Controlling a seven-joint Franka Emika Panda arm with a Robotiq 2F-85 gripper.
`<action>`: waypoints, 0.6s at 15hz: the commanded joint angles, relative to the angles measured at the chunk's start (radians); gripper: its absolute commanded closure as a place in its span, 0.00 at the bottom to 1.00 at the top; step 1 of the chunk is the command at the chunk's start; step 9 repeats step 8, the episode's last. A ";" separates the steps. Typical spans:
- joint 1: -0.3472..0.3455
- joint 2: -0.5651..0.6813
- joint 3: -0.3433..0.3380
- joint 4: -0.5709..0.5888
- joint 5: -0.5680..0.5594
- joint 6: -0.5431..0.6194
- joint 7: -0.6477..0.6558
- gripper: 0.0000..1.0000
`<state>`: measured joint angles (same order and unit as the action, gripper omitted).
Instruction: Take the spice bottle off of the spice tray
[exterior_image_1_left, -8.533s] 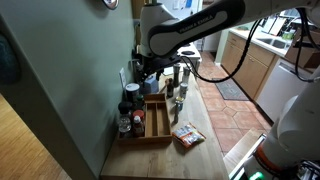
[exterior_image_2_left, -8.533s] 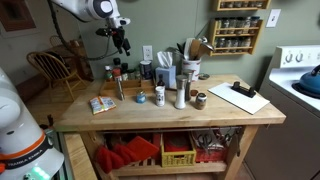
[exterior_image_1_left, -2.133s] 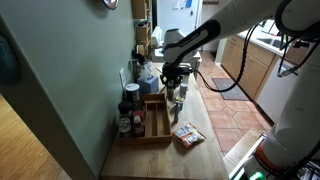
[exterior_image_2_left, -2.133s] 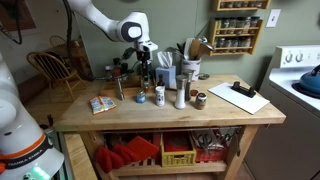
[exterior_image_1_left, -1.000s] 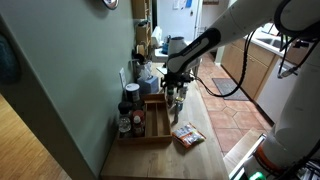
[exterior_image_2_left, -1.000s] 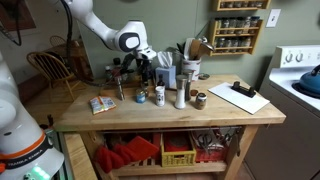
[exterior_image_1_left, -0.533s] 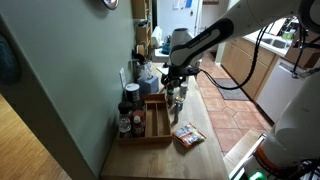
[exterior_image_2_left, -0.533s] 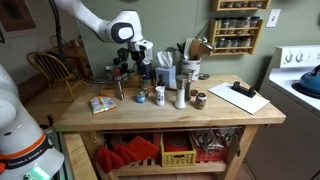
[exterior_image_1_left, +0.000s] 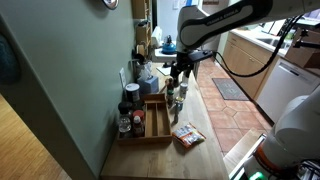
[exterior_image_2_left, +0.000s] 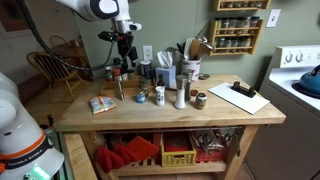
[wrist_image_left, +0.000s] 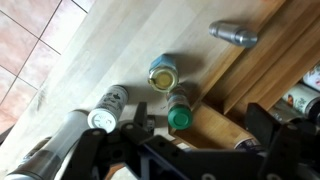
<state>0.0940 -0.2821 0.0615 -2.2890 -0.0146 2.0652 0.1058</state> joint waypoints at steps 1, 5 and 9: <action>0.013 -0.118 -0.008 -0.038 0.020 -0.146 -0.169 0.00; 0.004 -0.117 0.003 0.002 0.001 -0.212 -0.183 0.00; 0.007 -0.138 0.002 0.002 0.000 -0.229 -0.203 0.00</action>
